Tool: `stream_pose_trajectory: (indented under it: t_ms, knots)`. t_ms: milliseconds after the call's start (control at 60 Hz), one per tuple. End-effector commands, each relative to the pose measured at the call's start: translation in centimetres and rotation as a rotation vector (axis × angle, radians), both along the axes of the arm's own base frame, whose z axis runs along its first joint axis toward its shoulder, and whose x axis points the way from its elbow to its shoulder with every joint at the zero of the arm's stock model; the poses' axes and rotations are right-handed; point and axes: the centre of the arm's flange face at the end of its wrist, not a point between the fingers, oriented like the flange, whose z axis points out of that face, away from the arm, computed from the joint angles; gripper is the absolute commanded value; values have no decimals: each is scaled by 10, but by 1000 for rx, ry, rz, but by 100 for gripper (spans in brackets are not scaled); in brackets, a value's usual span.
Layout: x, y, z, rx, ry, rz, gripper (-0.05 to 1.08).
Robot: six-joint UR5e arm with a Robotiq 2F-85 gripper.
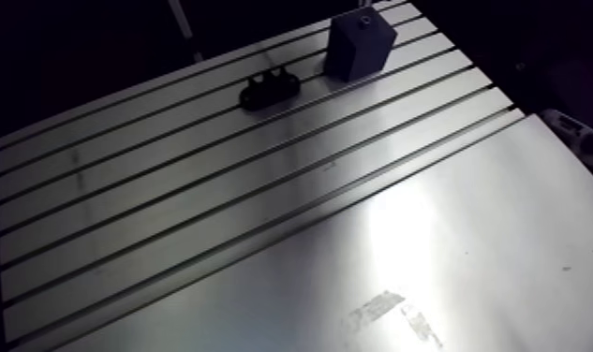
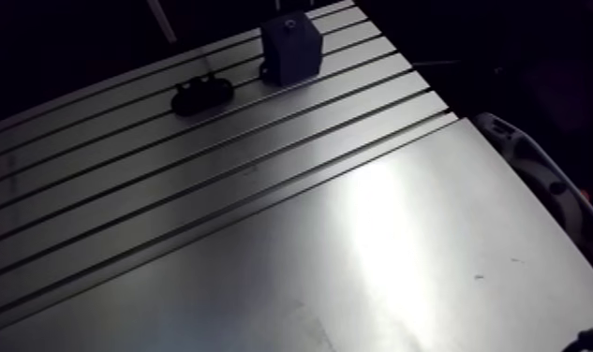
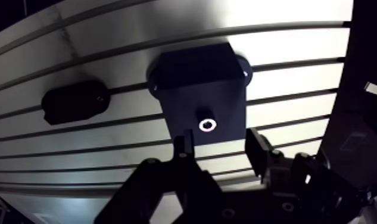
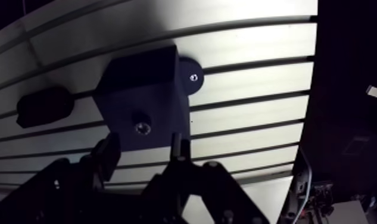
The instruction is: Pick up the M10 bolt and insert it into the hole until fully seated.
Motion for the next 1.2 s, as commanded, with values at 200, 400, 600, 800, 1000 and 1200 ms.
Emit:
stream_pose_trajectory:
  t_ms: [200, 400, 600, 800, 1000, 1200]
  knots:
    - [7, -11, 47, 21, 75, 2, 0]
    - [38, -39, 98, 4, 185, 49, 0]
    - [80, -62, 141, 16, 244, 44, 0]
    - [130, -99, 192, 47, 304, 65, 0]
    - [144, -138, 209, 40, 313, 104, 0]
    - [159, -183, 215, 29, 301, 136, 0]
